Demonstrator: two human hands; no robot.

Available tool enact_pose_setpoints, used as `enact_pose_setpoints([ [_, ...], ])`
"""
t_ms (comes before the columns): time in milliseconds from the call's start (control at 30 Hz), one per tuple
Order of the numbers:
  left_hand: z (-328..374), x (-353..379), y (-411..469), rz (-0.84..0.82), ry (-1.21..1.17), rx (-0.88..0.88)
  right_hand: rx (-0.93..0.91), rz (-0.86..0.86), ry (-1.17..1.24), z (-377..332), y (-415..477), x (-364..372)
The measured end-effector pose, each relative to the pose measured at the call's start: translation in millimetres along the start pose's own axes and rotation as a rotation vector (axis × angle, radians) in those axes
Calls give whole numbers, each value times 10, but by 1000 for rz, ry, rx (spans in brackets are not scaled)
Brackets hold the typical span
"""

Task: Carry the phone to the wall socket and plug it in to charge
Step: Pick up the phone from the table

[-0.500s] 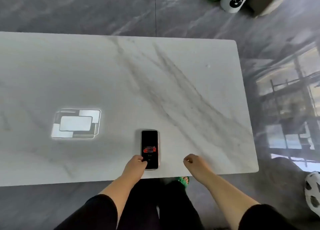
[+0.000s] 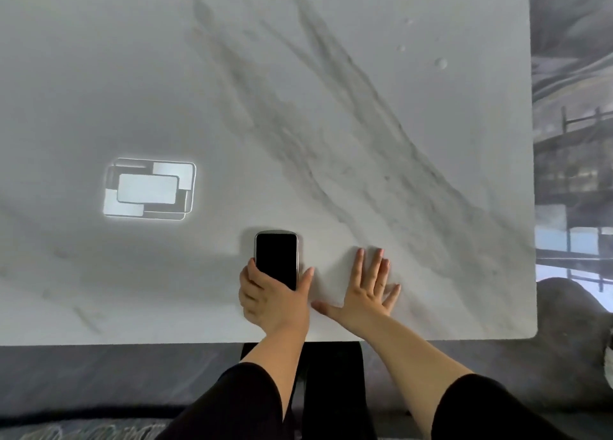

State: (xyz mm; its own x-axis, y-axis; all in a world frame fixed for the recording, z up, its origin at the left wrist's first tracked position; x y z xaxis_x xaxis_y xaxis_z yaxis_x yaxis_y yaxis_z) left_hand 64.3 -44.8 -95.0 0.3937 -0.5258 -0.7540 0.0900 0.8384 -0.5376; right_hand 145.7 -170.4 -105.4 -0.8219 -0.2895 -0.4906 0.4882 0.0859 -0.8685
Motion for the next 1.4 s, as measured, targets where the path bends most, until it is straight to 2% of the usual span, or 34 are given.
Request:
enact_pose_setpoints([
  [333,-72,20,44,29,49,61,-18,-51,-67,-13,-14,-50],
  [433,-68,-147,118,-40,73,80,-83,-52,-41,26,-100,-149],
  [533,-41,-358,178,-182,68,89,-151,17,41,180,-214,-351],
  [600,-12,-506,167,-276,36,101,-137,44,183,355,-318,-463],
  [767,121,-804,-129,-603,1,95,49,5,655,844,-875,-253],
  [967,391,-848,-869,-913,174,147,262,85,1049,1643,-1764,487],
  [1167,471,-577,-1911,-1020,376,306,451,121,1346,2473,-2550,1369],
  [1400,308,34,-3140,-1034,461,428,571,22,1637,3342,-3176,2365],
])
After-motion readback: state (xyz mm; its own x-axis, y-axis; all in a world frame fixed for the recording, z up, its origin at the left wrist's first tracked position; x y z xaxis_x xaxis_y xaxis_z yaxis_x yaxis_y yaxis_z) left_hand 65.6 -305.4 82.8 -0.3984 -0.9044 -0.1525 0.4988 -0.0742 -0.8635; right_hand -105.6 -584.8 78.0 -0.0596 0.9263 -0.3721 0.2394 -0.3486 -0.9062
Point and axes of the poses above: each hand's wrist, its own y-axis towards the middle knuckle, its own x-axis out of the palm, z = x × y, the point moved 3 cm from there along y, towards the middle knuckle, and after that the axes turned 12 degrees about -y, right-handed, at the moved point
